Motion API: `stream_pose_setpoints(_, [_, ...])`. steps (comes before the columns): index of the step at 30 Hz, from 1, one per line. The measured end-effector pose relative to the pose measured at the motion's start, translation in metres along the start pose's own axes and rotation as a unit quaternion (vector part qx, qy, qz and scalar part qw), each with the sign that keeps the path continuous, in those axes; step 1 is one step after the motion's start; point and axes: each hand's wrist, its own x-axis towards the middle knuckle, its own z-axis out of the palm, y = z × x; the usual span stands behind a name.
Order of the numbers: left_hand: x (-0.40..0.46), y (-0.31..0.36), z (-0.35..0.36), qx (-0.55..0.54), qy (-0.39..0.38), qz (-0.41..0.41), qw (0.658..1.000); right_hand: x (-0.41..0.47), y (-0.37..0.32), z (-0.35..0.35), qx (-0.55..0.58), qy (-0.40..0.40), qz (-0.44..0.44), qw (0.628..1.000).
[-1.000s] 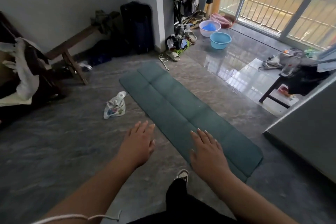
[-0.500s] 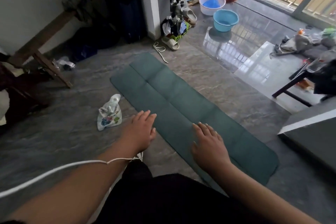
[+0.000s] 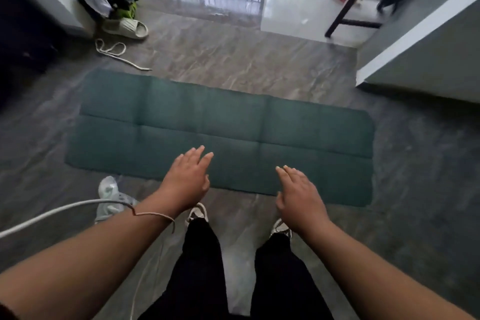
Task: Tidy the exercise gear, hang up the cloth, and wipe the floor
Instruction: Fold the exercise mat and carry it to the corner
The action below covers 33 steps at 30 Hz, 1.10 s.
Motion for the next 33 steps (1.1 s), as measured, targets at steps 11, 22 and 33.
stream_pose_setpoints(11, [0.177,-0.076,0.315,0.081,-0.06,0.152,0.983,0.2,0.093,0.313,-0.032,-0.06,-0.017,0.998])
stream_pose_setpoints(22, [0.319,-0.137,0.547,0.197,-0.14,0.206,0.948,0.337,0.194,0.557,-0.179,-0.101,-0.159,0.966])
stream_pose_setpoints(33, [0.329,-0.128,0.535,0.166,-0.152,0.245,0.943,0.344,0.194,0.553,-0.24,-0.109,-0.2,0.944])
